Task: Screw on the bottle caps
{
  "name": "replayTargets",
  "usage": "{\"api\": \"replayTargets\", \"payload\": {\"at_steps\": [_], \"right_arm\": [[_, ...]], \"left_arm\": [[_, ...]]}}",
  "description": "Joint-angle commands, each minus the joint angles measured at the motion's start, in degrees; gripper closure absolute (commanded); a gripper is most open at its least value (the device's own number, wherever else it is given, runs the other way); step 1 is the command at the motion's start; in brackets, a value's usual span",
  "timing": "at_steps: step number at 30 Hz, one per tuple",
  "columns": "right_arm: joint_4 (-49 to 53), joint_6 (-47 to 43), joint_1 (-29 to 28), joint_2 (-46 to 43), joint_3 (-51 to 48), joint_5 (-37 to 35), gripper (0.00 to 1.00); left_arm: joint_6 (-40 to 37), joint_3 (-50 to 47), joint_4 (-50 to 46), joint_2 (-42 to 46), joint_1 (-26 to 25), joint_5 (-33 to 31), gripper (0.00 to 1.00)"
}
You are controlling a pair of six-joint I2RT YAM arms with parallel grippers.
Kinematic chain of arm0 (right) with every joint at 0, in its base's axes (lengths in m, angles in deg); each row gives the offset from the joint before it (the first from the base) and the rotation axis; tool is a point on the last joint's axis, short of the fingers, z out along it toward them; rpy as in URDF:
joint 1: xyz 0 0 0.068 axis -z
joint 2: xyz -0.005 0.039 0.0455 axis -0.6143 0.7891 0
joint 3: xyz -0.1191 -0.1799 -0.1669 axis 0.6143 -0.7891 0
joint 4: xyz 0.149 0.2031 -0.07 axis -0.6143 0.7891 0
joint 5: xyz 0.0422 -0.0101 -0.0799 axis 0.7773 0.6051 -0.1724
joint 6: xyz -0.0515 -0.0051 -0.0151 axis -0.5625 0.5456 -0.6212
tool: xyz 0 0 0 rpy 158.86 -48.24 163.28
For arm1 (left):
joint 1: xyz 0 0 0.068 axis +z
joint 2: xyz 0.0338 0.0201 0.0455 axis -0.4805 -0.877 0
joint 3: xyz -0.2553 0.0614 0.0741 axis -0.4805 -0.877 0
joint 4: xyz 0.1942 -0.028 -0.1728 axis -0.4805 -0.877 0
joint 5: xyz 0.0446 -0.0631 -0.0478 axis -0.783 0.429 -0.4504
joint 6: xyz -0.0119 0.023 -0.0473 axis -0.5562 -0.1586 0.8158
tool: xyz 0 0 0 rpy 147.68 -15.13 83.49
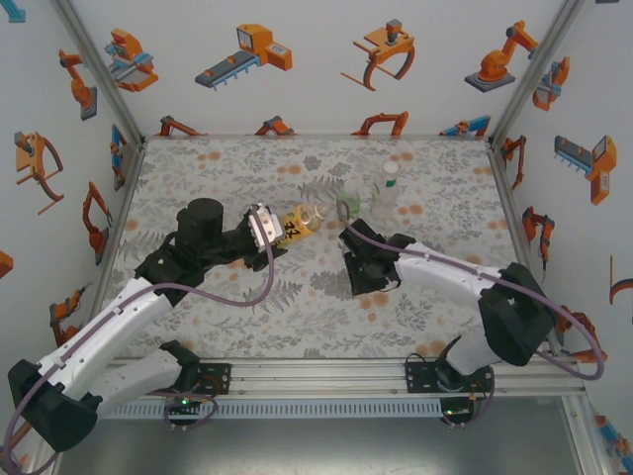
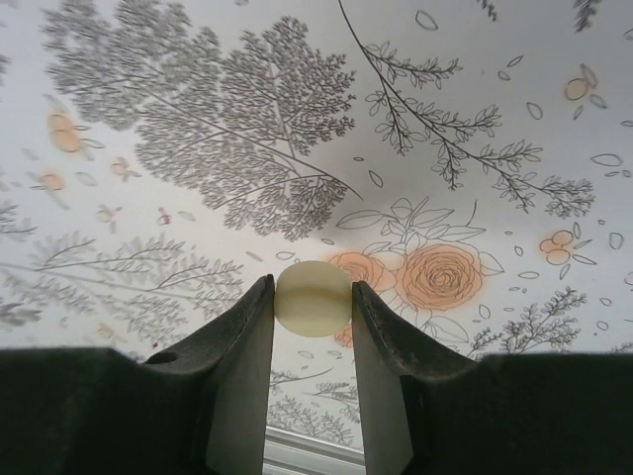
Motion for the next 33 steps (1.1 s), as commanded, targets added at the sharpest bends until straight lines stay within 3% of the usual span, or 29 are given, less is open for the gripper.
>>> {"api": "replayTargets", "payload": {"at_steps": [1, 14, 18, 21, 29, 33], "right_arm": [[-0.13, -1.84, -0.20, -5.66, 1.59, -0.76, 0.78], [-17.58, -24.91, -0.20, -34.77, -8.76, 10.51, 0.86], [-16.66, -33.79, -0.25, -41.78, -8.61, 17.22, 0.85], [-14.54, -39.36, -0.20, -44.72, -6.70, 21.82, 0.85], [-10.51, -52.54, -0.26, -47.29, -1.31, 32.37, 0.89], [-11.00, -55.03, -0.26, -47.27, 0.46, 35.42, 0.90]], "left_arm": [[-0.23, 0.15, 0.69, -0.32, 0.25, 2.57, 1.00], [-4.33, 0.41, -1.51, -1.14, -0.39, 13.09, 1.00], [-6.95, 0.76, -3.59, -1.23, -1.21, 17.85, 1.00], [-8.96, 0.80, -4.68, -1.27, -2.40, 19.77, 1.00], [-12.35, 1.68, -8.93, -1.28, -5.43, 16.53, 1.00], [-12.75, 1.84, -9.69, -1.43, -6.05, 15.64, 1.00]]}}
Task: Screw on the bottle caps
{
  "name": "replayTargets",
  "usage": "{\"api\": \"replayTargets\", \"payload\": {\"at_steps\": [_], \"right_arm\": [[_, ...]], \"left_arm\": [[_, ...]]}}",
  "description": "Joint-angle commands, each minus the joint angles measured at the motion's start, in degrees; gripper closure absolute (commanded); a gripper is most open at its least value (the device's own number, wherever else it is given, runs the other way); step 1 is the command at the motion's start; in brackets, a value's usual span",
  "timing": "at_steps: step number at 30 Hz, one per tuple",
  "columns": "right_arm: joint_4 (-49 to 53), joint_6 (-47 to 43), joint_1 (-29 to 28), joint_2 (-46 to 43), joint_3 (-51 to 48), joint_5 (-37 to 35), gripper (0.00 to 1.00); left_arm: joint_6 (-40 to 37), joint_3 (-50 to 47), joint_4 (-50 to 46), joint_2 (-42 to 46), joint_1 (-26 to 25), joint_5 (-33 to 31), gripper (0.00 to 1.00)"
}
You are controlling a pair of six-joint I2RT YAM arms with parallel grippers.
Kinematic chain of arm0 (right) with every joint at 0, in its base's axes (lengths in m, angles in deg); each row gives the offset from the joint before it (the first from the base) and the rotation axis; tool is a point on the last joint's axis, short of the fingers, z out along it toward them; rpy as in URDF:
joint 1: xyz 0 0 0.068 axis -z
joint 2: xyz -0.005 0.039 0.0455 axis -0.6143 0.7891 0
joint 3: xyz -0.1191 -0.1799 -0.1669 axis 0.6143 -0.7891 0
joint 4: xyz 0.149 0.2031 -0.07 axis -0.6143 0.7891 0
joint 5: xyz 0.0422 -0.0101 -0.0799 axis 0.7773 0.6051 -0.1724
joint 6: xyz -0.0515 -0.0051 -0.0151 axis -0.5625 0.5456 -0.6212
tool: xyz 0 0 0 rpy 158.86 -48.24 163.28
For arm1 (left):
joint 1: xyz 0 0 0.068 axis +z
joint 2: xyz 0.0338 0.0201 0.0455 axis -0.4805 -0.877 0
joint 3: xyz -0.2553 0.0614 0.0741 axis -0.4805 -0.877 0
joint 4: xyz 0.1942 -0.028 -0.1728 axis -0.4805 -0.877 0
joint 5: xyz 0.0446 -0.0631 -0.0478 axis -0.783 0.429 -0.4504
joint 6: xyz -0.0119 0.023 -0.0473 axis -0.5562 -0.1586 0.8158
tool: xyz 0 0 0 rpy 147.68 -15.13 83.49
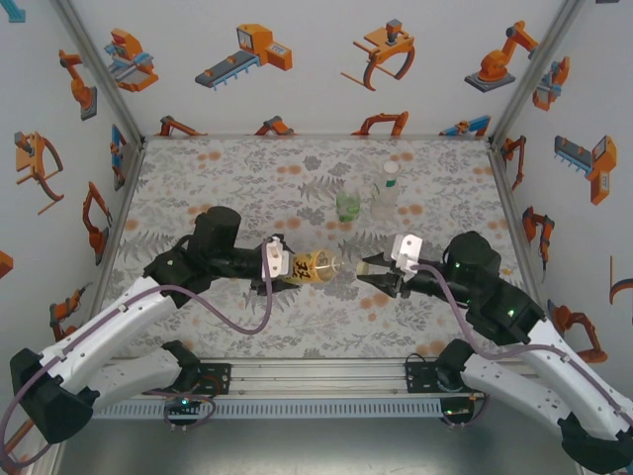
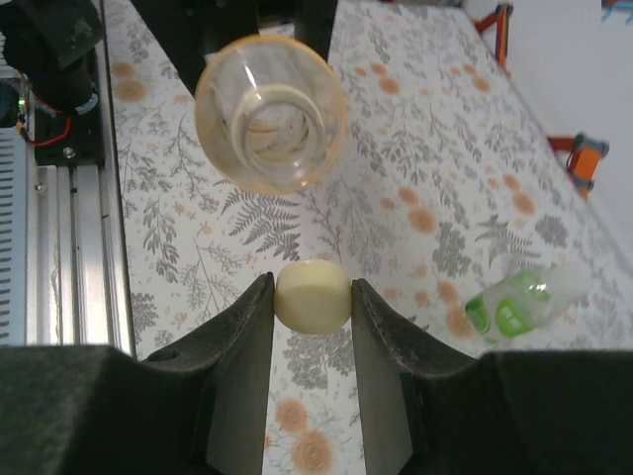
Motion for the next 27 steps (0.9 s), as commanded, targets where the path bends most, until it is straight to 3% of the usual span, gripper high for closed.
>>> {"api": "replayTargets", "payload": {"at_steps": [1, 11, 27], "right_arm": [[0.38, -5.40, -0.21, -0.36, 2.89, 5.54, 0.90], [1.52, -5.83, -0.27, 2.92, 6.86, 11.24, 0.90], [0.97, -6.07, -0.34, 7.24, 9.06, 12.10, 0.91]], "left_arm": [[-2.27, 1.98, -2.05, -0.27, -0.68, -0.28, 1.00], [-2.31, 3.29, -4.27, -1.42, -1.73, -2.94, 1.00], [-2.44, 3.49, -4.65, -1.47, -2.14, -2.79, 1.00]]}}
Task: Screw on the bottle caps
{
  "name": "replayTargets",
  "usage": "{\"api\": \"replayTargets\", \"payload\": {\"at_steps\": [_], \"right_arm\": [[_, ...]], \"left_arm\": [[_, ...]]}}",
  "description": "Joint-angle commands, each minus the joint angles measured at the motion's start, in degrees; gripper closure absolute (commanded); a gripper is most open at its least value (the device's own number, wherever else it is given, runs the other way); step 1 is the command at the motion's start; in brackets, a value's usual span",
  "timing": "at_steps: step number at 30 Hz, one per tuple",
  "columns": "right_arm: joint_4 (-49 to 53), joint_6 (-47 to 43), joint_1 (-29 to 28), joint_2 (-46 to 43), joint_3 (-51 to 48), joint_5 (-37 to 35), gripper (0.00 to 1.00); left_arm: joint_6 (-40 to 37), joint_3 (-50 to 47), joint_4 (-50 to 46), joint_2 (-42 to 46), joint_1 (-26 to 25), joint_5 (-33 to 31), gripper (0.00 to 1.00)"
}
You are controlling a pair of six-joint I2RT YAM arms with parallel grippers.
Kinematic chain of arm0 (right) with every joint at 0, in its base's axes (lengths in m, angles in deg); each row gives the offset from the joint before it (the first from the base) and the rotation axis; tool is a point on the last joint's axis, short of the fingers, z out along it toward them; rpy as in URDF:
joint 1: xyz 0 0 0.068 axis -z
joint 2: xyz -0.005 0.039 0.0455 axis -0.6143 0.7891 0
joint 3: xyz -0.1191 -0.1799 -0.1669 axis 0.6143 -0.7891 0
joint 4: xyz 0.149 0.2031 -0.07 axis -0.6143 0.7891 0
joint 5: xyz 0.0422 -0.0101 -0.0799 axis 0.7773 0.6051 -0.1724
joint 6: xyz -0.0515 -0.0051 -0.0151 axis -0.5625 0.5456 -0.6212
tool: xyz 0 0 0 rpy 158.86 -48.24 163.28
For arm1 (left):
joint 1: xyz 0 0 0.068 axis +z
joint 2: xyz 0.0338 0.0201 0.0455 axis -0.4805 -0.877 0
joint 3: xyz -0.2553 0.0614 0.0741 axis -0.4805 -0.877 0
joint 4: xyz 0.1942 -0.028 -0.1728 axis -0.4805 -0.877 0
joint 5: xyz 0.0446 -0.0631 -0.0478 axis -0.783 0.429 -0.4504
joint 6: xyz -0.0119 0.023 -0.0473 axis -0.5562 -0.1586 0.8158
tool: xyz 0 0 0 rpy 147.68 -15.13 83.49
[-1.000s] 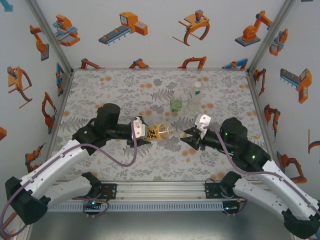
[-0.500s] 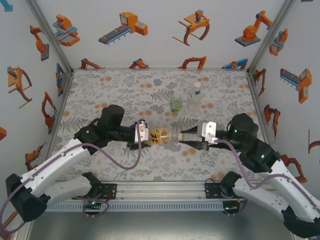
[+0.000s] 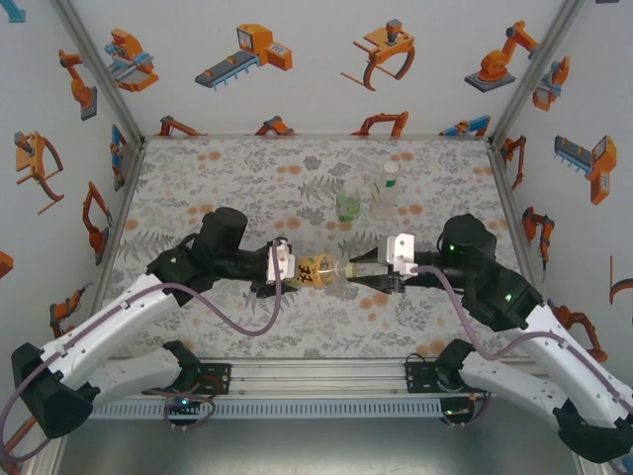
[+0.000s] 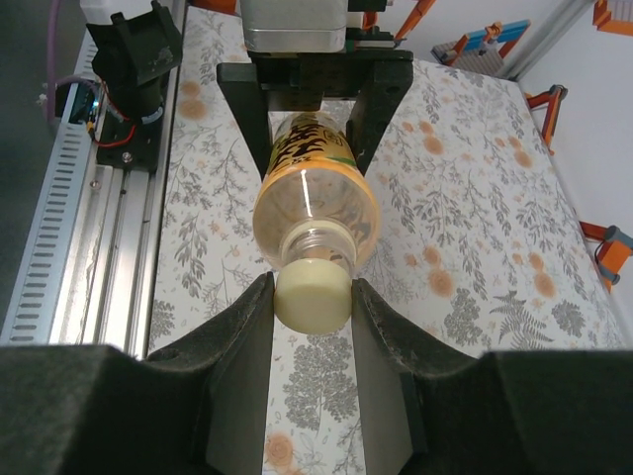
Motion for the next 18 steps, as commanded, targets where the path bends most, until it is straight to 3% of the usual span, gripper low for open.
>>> {"api": "replayTargets", "payload": {"at_steps": [1, 18], "right_arm": [[-0.66, -0.74, -0.31, 0.39, 2.04, 1.68, 0.91], [3.78, -4.19, -0.35, 4.34, 6.02, 4.50, 0.91]], "left_arm": [[-1.21, 1.67, -0.56, -0.08, -0.41, 0.73, 1.00], [-1.59, 1.78, -1.00, -0.40, -0.87, 1.16, 1.00]]}}
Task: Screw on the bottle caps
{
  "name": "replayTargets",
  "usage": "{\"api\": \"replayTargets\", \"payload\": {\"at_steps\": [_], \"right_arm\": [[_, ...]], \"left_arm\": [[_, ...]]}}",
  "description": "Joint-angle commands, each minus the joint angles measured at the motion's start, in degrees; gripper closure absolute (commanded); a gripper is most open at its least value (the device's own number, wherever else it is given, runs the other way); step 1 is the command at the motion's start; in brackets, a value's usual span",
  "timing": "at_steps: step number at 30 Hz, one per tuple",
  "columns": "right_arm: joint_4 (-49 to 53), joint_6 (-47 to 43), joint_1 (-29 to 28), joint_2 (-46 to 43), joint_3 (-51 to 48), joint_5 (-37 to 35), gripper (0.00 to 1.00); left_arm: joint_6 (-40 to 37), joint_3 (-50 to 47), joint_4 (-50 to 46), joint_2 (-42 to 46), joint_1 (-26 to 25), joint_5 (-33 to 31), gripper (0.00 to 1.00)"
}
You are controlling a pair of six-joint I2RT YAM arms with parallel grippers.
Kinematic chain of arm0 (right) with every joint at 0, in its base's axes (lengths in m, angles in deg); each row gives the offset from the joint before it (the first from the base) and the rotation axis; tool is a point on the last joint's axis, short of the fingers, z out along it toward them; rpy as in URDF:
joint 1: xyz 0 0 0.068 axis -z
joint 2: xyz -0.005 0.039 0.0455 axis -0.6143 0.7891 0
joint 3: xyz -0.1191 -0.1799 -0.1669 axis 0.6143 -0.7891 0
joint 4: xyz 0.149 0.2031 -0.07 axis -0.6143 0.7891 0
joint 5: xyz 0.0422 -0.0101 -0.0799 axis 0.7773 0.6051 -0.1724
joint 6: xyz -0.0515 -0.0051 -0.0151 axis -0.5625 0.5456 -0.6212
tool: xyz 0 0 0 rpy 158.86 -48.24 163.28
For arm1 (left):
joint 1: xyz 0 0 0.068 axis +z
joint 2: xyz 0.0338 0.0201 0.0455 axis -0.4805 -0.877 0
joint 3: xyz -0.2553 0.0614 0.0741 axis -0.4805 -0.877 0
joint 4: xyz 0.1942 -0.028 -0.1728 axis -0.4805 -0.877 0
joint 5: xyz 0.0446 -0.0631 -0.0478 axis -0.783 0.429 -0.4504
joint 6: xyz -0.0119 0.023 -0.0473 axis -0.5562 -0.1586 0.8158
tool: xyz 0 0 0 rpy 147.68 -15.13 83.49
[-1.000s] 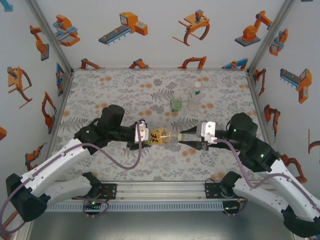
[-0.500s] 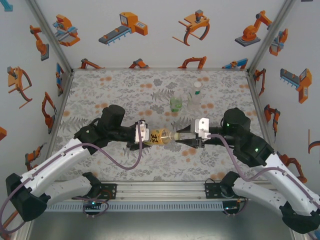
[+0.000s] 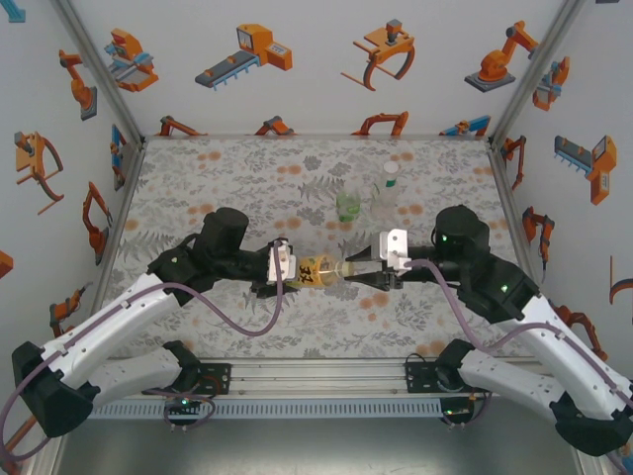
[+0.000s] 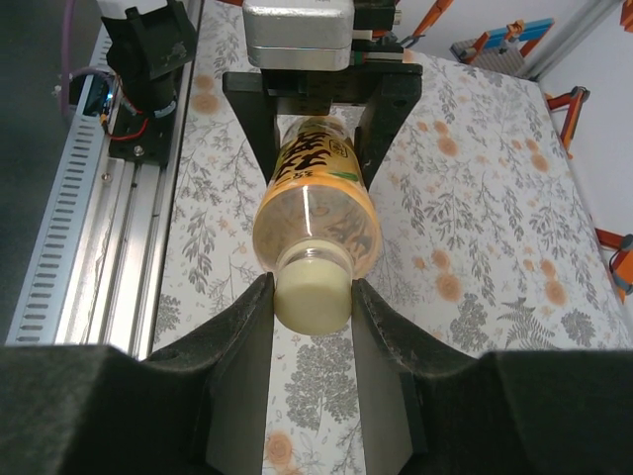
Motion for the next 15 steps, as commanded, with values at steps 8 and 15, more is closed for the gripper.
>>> {"api": "replayTargets", "payload": {"at_steps": [8, 15], "right_arm": [[3.94, -4.51, -0.35, 2.67, 4.51, 4.14, 0.91], [4.43, -4.96, -0.39, 3.53, 4.63, 4.84, 0.91]], "left_arm": [[-1.36, 1.91, -0.81, -0.34, -0.73, 1.63, 1.00], [-0.34, 2.26, -0.82, -0.19, -0.64, 2.42, 1.00]]}}
